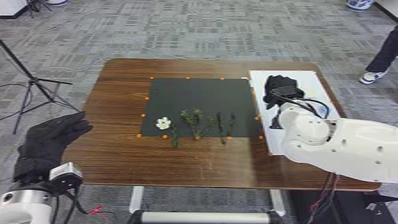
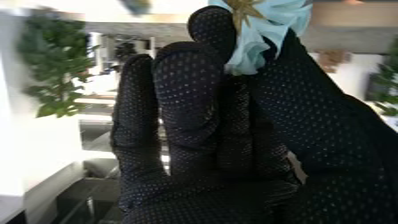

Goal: Arrange flowers

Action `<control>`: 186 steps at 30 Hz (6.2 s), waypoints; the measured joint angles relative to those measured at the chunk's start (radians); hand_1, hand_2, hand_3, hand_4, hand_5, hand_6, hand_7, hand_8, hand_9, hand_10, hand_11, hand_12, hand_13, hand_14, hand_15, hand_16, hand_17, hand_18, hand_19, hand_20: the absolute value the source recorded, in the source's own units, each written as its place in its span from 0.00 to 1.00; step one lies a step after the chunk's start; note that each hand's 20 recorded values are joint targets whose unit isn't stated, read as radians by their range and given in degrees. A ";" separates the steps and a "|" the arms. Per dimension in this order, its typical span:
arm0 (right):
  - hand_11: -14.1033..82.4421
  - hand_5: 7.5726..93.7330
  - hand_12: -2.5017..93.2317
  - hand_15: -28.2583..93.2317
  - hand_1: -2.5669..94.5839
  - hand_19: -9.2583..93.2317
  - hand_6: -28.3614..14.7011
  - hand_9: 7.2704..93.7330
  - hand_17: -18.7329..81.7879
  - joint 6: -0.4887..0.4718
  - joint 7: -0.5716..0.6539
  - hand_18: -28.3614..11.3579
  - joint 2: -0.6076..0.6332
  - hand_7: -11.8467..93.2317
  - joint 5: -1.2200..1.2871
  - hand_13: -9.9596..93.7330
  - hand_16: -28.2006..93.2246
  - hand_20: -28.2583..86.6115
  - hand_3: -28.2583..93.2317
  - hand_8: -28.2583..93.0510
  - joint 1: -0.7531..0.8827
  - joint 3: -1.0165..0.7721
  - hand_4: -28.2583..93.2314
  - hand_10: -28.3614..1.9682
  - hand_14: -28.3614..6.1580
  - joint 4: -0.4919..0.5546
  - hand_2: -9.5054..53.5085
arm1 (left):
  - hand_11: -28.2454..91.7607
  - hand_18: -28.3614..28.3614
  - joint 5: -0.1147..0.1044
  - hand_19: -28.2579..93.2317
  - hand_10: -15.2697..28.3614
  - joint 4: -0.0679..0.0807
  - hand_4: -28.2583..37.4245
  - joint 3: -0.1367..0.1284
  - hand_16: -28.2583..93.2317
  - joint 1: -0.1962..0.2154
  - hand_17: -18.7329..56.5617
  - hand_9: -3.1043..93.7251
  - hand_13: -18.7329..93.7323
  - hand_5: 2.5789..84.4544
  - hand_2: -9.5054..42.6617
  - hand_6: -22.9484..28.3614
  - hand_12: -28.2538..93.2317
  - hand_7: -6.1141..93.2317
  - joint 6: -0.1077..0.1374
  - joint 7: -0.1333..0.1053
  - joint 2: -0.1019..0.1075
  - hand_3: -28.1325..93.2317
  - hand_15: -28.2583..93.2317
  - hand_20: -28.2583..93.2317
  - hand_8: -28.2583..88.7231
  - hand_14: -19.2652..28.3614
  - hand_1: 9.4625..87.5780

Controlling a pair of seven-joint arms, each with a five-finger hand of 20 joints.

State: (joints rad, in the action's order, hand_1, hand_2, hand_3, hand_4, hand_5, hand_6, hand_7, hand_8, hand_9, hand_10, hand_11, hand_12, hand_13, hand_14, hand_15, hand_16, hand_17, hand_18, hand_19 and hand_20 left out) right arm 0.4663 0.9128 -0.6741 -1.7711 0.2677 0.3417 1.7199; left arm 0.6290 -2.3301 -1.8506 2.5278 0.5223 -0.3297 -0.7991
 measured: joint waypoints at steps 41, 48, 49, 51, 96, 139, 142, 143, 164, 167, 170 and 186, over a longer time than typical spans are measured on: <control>0.35 0.77 0.43 0.72 0.62 1.00 0.68 0.91 0.52 0.070 -0.040 0.21 -0.411 0.51 0.081 0.85 0.47 0.24 0.86 0.16 0.049 -0.078 0.00 0.75 0.73 -0.106 0.00 | 0.55 0.81 0.051 0.58 0.82 0.026 0.08 -0.003 0.16 -0.085 0.18 0.52 0.46 0.66 0.17 0.70 0.34 0.22 -0.063 0.067 -0.024 0.96 0.69 0.34 0.15 0.90 0.17; 0.34 0.77 0.43 0.72 0.62 1.00 0.69 0.91 0.52 0.101 -0.070 0.21 -0.478 0.51 0.131 0.85 0.47 0.24 0.86 0.16 0.106 -0.126 0.00 0.76 0.74 -0.176 0.00 | 0.55 0.81 0.056 0.58 0.82 0.043 0.08 0.020 0.16 -0.114 0.18 0.52 0.46 0.67 0.17 0.70 0.34 0.22 -0.081 0.071 -0.033 0.96 0.69 0.34 0.15 0.90 0.18; 0.34 0.77 0.43 0.72 0.62 1.00 0.68 0.91 0.52 0.106 -0.076 0.21 -0.488 0.51 0.137 0.85 0.47 0.24 0.86 0.16 0.116 -0.132 0.00 0.76 0.74 -0.185 0.00 | 0.55 0.81 0.057 0.58 0.82 0.047 0.08 0.027 0.16 -0.123 0.18 0.52 0.46 0.67 0.17 0.70 0.34 0.22 -0.084 0.074 -0.034 0.96 0.69 0.34 0.15 0.90 0.18; 0.34 0.77 0.43 0.72 0.62 1.00 0.68 0.91 0.52 0.113 -0.083 0.21 -0.507 0.51 0.139 0.85 0.47 0.24 0.86 0.16 0.134 -0.139 0.00 0.76 0.74 -0.194 0.00 | 0.55 0.81 0.062 0.58 0.82 0.053 0.08 0.039 0.16 -0.143 0.18 0.52 0.46 0.67 0.17 0.70 0.34 0.22 -0.090 0.080 -0.035 0.96 0.69 0.34 0.15 0.90 0.18; 0.43 0.63 0.20 0.74 0.47 0.99 0.65 0.77 0.47 0.250 -0.098 0.18 -0.596 0.37 0.232 0.80 0.39 0.22 0.85 0.13 0.120 -0.102 0.00 0.54 0.63 -0.223 0.01 | 0.55 0.81 0.067 0.59 0.82 0.083 0.08 0.041 0.16 -0.198 0.18 0.52 0.46 0.66 0.18 0.71 0.34 0.22 -0.131 0.078 -0.027 0.96 0.70 0.34 0.15 0.90 0.18; 0.42 0.59 0.20 0.75 0.42 0.98 0.65 0.77 0.45 0.210 -0.112 0.15 -0.590 0.33 0.241 0.78 0.38 0.25 0.85 0.09 0.122 -0.116 0.00 0.49 0.58 -0.203 0.04 | 0.55 0.81 0.073 0.59 0.82 0.073 0.09 0.071 0.16 -0.207 0.18 0.52 0.47 0.66 0.18 0.71 0.34 0.22 -0.098 0.110 -0.030 0.96 0.70 0.34 0.15 0.90 0.18; 0.42 0.59 0.20 0.75 0.41 0.97 0.65 0.76 0.45 0.203 -0.119 0.15 -0.583 0.33 0.240 0.78 0.38 0.25 0.85 0.09 0.122 -0.116 0.00 0.48 0.57 -0.185 0.05 | 0.55 0.81 0.073 0.59 0.82 0.068 0.09 0.069 0.16 -0.200 0.18 0.52 0.47 0.66 0.18 0.71 0.34 0.22 -0.091 0.110 -0.029 0.96 0.70 0.34 0.15 0.90 0.18; 0.42 0.59 0.20 0.75 0.41 0.97 0.65 0.76 0.45 0.201 -0.124 0.15 -0.580 0.33 0.240 0.78 0.38 0.25 0.85 0.09 0.122 -0.116 0.00 0.48 0.57 -0.179 0.05 | 0.55 0.81 0.073 0.59 0.82 0.066 0.09 0.067 0.16 -0.197 0.18 0.52 0.46 0.66 0.18 0.71 0.34 0.22 -0.089 0.109 -0.029 0.96 0.70 0.34 0.15 0.90 0.18; 0.41 0.51 0.19 0.77 0.38 0.96 0.61 0.70 0.42 0.060 -0.187 0.13 -0.352 0.31 0.191 0.75 0.37 0.25 0.89 0.11 0.019 -0.076 0.01 0.40 0.52 0.029 0.11 | 0.55 0.81 0.040 0.59 0.82 0.019 0.09 0.029 0.16 -0.039 0.18 0.52 0.46 0.66 0.17 0.70 0.34 0.22 -0.046 0.054 -0.028 0.96 0.69 0.34 0.15 0.90 0.18; 0.44 0.51 0.20 0.77 0.38 0.96 0.61 0.71 0.42 0.051 -0.193 0.13 -0.299 0.31 0.184 0.75 0.37 0.26 0.89 0.11 -0.005 -0.061 0.01 0.42 0.51 0.053 0.11 | 0.55 0.81 0.034 0.59 0.82 0.014 0.09 0.029 0.16 -0.029 0.18 0.52 0.46 0.66 0.17 0.70 0.34 0.22 -0.035 0.049 -0.028 0.96 0.69 0.34 0.15 0.90 0.18; 0.44 0.51 0.20 0.77 0.38 0.96 0.61 0.72 0.42 0.034 -0.195 0.13 -0.249 0.30 0.175 0.75 0.37 0.26 0.89 0.11 -0.027 -0.044 0.01 0.41 0.51 0.064 0.11 | 0.55 0.81 0.028 0.59 0.82 0.009 0.09 0.029 0.16 -0.018 0.18 0.52 0.46 0.66 0.17 0.70 0.34 0.22 -0.024 0.040 -0.025 0.96 0.69 0.34 0.15 0.90 0.18; 0.41 0.52 0.19 0.77 0.38 0.96 0.61 0.73 0.42 -0.004 -0.174 0.12 0.001 0.31 0.168 0.77 0.37 0.27 0.89 0.11 -0.149 0.087 0.01 0.41 0.52 0.080 0.11 | 0.55 0.81 0.020 0.59 0.82 -0.003 0.09 0.007 0.16 0.001 0.18 0.52 0.46 0.66 0.17 0.70 0.34 0.22 -0.011 0.035 -0.002 0.96 0.70 0.34 0.15 0.90 0.18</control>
State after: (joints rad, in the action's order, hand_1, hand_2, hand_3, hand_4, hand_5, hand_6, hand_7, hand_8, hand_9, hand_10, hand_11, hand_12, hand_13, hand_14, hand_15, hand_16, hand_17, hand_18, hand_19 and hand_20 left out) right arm 0.4627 0.7393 -0.6726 -1.6036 0.1182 0.4288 1.7998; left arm 0.6487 -2.3331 -1.8435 2.5288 0.5112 -0.2949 -0.8014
